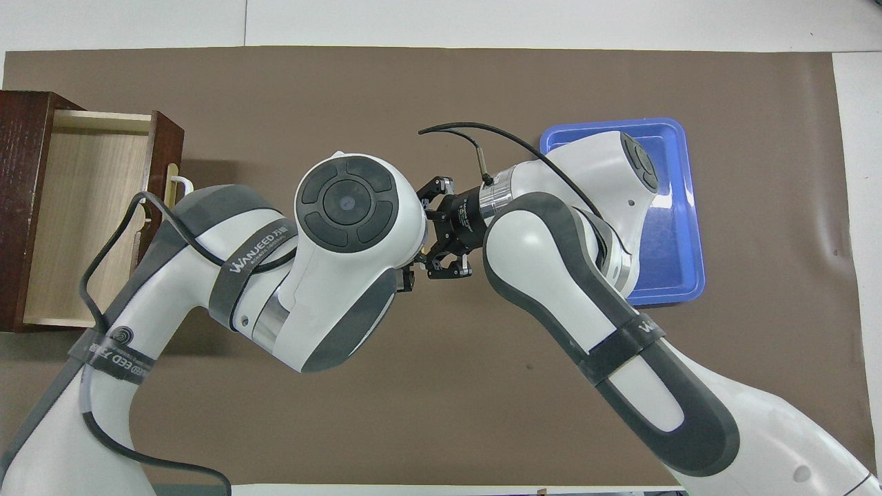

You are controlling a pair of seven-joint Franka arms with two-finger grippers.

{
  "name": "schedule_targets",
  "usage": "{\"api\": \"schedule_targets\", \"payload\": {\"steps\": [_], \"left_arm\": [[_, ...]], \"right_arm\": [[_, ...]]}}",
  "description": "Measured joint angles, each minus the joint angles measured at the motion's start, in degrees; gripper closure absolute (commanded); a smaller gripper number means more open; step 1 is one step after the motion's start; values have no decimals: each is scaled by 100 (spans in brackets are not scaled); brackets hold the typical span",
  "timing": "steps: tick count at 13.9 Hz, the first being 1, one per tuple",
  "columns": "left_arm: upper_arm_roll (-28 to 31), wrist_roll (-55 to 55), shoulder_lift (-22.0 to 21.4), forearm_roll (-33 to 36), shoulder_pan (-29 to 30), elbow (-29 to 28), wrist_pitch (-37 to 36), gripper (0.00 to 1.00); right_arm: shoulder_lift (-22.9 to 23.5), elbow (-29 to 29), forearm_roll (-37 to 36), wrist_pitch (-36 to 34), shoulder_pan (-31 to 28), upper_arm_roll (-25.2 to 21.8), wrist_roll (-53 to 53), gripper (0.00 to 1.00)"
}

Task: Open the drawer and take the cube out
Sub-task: 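Close the right gripper on the cube held by the left gripper, then carry the cube with the right gripper while the left gripper withdraws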

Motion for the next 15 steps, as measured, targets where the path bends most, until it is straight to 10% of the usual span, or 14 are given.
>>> {"api": "schedule_targets", "payload": {"steps": [4,6,7,15], "left_arm": [[3,0,-3,-2,0,0,3,88],[5,3,-8,-2,0,0,9,17],[8,4,-12,-2,0,0,12,0],[122,516,-117,15,583,-20,-137,0]], "right_arm": [[0,5,0,0,0,0,-1,100],[0,13,0,0,-1,0,-1,100],[0,20,0,0,-1,0,-1,100],[27,173,3,-119,-78,-12,0,100]]}}
